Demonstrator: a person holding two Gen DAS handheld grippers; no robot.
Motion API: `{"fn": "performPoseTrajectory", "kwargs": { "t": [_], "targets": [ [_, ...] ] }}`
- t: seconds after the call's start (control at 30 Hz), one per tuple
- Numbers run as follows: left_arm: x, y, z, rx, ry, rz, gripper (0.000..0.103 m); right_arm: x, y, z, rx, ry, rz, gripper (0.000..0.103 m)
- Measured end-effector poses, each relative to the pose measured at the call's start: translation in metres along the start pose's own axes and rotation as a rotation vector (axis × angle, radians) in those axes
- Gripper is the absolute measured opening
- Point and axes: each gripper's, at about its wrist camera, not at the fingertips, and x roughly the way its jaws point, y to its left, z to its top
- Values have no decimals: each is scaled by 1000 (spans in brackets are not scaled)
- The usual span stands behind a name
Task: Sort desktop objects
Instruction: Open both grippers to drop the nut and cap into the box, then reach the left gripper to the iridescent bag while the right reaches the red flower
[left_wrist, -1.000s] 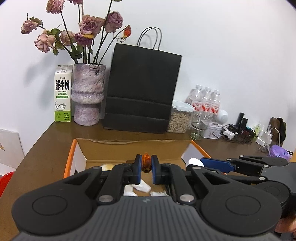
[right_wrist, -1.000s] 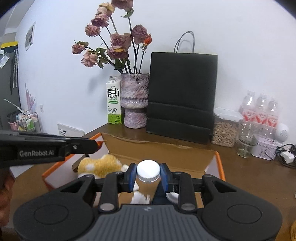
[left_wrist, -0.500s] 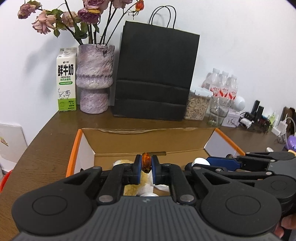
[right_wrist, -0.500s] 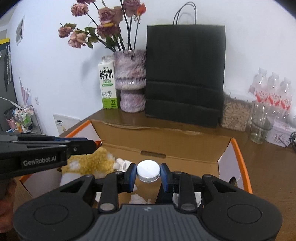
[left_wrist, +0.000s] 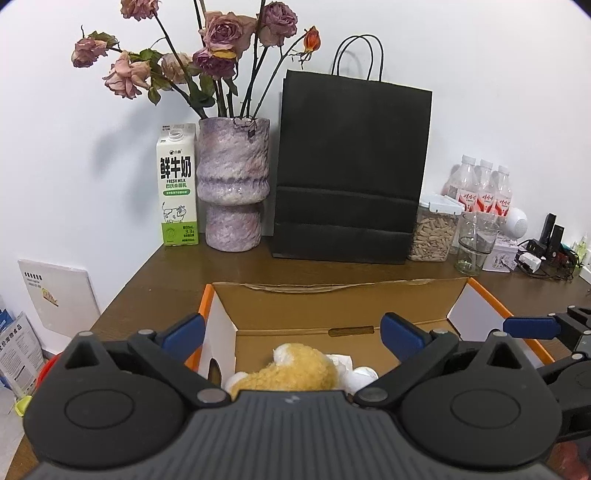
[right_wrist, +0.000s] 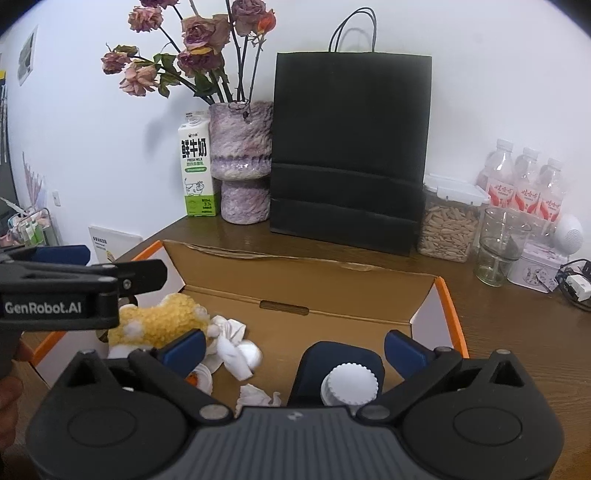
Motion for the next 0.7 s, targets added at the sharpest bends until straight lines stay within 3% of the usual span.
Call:
{"fn": "performPoseTrajectory", "kwargs": {
  "t": [0.3, 0.7],
  "targets": [
    [-8, -2, 3, 10, -10, -1, 103, -8, 3, 1, -15, -16, -9, 103],
    [-54, -3, -3, 17, -32, 5, 103, -54, 9, -7, -33, -60, -18, 103]
  ]
}}
